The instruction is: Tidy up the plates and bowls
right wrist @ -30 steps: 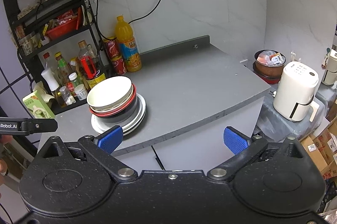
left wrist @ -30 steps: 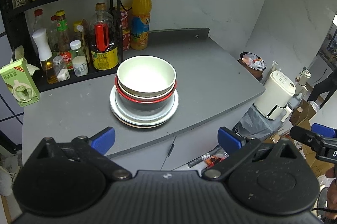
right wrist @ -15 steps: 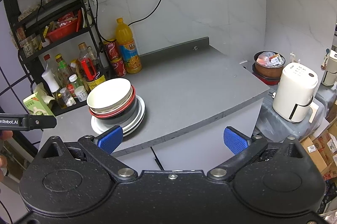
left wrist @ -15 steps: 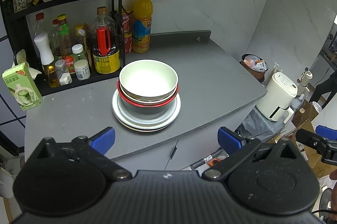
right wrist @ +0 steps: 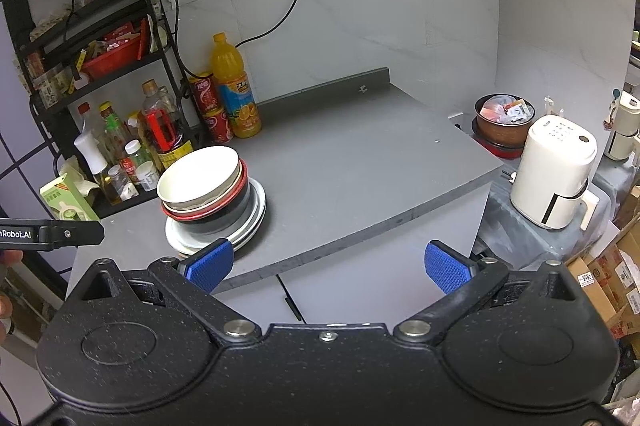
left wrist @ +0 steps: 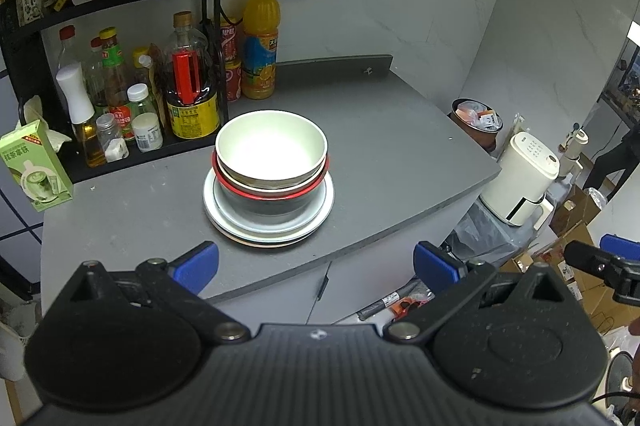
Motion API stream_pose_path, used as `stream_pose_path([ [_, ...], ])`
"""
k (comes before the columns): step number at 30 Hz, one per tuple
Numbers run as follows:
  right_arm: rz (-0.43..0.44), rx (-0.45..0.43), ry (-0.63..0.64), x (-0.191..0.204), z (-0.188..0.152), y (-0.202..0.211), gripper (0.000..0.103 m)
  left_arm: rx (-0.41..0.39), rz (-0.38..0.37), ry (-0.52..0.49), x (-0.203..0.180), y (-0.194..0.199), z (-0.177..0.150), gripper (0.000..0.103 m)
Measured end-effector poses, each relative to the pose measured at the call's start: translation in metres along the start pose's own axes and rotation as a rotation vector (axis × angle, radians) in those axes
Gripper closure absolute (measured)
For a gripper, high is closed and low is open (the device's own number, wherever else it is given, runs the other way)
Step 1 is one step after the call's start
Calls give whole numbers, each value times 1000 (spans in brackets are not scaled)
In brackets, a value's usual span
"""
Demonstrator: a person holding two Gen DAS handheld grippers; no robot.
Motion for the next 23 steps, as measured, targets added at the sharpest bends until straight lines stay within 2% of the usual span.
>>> stream_pose_path([
  [5, 0, -1, 1, 0, 0, -1, 0, 0, 27, -41, -2, 0, -6, 0],
  [23, 9, 28, -7, -2, -4, -9, 0, 15, 14, -20, -2, -5, -5, 0],
])
Point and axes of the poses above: each gripper's, at about its wrist camera, not at the fingertips, and y roughly against the way its jaws point, x to its left, z to its top, the point moved 6 cm from there along -y, roughly the way its jaws point, and after that the axes turned 2 degrees about x, right-handed, at the moved point
